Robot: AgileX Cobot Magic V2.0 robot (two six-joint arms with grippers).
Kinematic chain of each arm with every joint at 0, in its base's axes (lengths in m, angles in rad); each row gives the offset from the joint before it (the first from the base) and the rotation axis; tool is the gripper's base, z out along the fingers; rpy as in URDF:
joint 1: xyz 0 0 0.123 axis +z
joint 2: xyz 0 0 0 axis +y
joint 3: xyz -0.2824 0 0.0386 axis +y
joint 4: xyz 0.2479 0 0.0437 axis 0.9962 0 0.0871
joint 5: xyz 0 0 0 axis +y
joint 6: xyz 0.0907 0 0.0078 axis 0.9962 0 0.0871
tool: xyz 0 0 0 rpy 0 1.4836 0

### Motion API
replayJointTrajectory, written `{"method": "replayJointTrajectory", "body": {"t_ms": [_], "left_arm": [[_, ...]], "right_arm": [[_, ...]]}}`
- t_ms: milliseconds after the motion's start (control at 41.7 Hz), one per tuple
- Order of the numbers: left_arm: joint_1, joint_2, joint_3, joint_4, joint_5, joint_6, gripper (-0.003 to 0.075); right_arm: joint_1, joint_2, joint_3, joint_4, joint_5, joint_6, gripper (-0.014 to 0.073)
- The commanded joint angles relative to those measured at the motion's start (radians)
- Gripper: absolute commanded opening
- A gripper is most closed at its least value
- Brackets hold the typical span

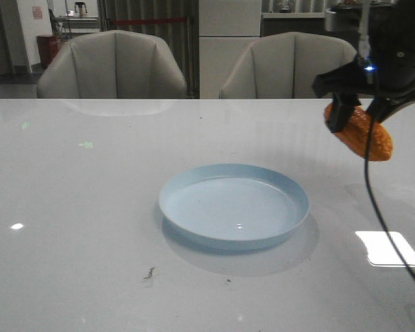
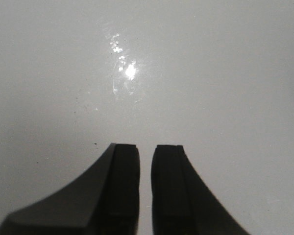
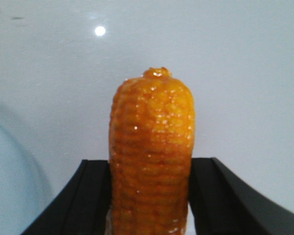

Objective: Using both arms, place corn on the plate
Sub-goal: 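Lift the corn and carry it with the right gripper over the plate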

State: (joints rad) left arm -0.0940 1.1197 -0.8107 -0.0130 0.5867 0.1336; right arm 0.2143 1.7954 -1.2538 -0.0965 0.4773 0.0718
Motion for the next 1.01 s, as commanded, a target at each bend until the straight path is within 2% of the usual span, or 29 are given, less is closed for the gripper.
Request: {"method": "replayJointTrajectory", "body": {"t_ms": [0, 216, 360, 480, 695, 743, 911, 983], "left_arm": [[0.002, -0.021, -0.027, -0.003, -0.064, -0.008, 0.0176], [0.002, -0.021, -0.027, -0.004, -0.064, -0.008, 0.0176], [0.002, -0.021, -0.027, -0.005, -0.064, -0.008, 0.0176], [0.002, -0.021, -0.027, -0.007, -0.064, -0.008, 0.0176], [0.002, -0.021, -0.027, -0.007, -0.064, -0.008, 0.0176], [0.002, -0.021, -0.027, -0.007, -0.064, -0.008, 0.0176], [0.002, -0.021, -0.027, -0.007, -0.06, -0.008, 0.0176], [0.002, -0.021, -0.027, -0.007, -0.06, -0.008, 0.0176]], "right_arm": [[0.077, -0.056, -0.035, -0.011, -0.007, -0.012, 0.0297], [0.232, -0.05, -0.035, -0.011, 0.0, -0.012, 0.0297], [0.294, -0.027, -0.035, -0.01, -0.001, -0.012, 0.0322], [0.312, 0.005, -0.035, -0.01, -0.008, -0.012, 0.0365], [0.312, 0.064, -0.035, -0.009, -0.034, -0.012, 0.0369], [0.312, 0.073, -0.035, -0.009, -0.04, -0.012, 0.0389], [0.312, 0.087, -0.035, -0.009, -0.052, -0.011, 0.0559], [0.312, 0.087, -0.035, -0.009, -0.072, -0.011, 0.0585]]}}
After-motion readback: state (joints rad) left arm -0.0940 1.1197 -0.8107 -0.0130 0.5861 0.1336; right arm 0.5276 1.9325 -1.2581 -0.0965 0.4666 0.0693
